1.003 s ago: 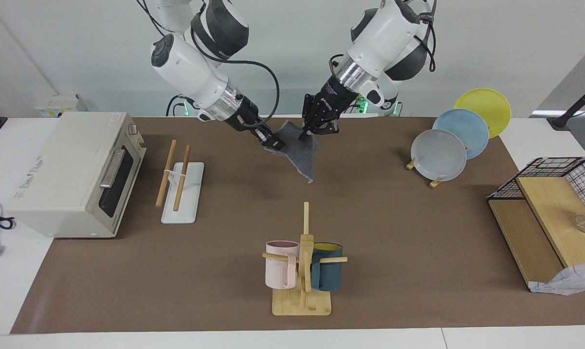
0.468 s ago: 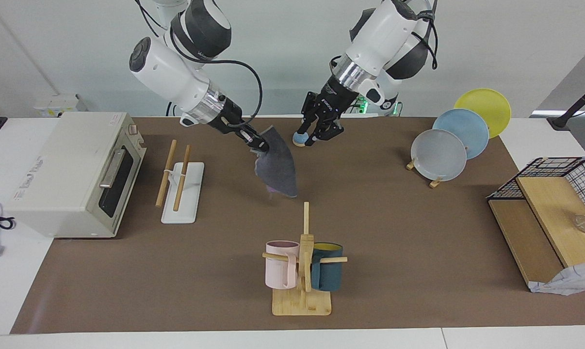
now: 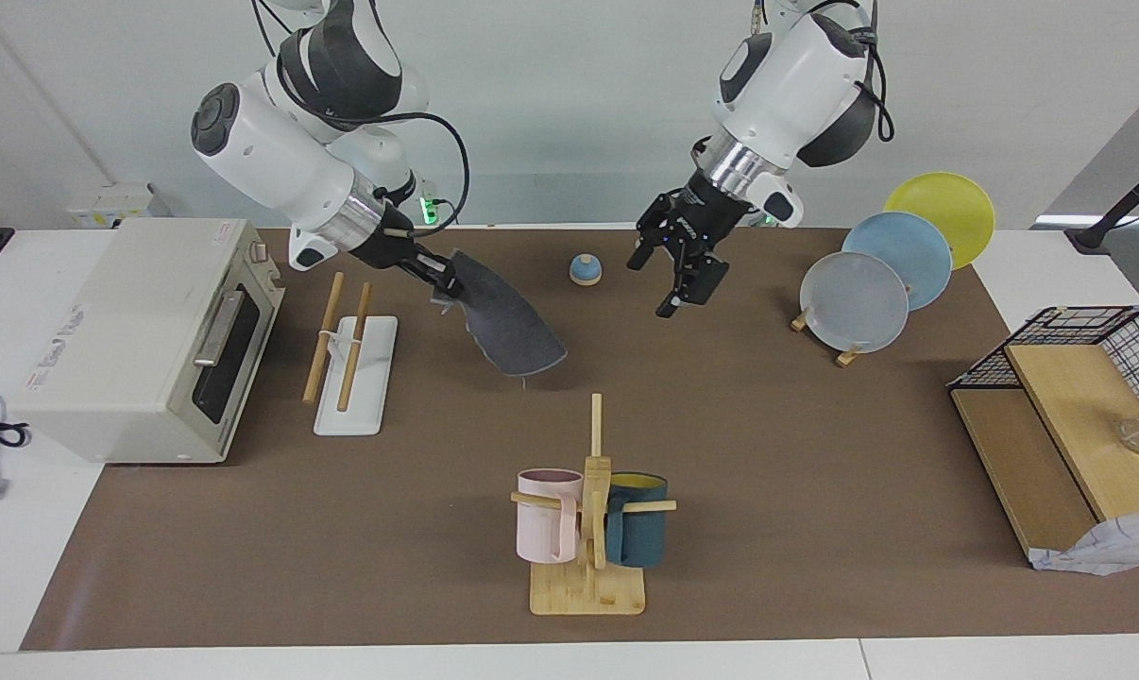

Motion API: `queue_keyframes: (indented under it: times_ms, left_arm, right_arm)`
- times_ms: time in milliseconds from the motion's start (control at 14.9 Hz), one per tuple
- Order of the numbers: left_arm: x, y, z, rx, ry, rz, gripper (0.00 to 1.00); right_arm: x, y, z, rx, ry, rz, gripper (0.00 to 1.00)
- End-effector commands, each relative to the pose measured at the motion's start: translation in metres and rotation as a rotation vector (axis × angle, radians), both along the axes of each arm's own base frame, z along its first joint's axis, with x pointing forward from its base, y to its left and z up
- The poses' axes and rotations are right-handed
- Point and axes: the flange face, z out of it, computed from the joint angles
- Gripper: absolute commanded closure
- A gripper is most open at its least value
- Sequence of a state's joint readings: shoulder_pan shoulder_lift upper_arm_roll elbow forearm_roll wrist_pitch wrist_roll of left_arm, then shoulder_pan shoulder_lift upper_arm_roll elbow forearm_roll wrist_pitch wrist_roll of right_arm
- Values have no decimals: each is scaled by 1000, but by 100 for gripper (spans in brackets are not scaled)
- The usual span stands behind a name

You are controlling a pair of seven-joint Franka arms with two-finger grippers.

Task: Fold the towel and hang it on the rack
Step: 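Carry the towel to the wooden rack while the left gripper returns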

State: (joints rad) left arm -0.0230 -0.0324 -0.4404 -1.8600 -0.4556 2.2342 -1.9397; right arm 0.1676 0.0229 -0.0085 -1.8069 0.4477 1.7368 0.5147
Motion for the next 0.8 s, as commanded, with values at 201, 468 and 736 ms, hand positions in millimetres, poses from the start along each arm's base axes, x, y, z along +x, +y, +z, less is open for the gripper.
queue_keyframes:
  times_ms: [201,468,736]
  left_arm:
    - [17,88,-8,148,-128,-311,0]
    - [24,124,-12,255,-234,-592,0]
    - [30,146,-13,412,-278,-761,0]
  right_arm:
    - [-2,-25,6,-196,-164,442,100]
    - [4,-77,2,-235,-190,535,100]
    - [-1,-108,-9,-231,-184,537,100]
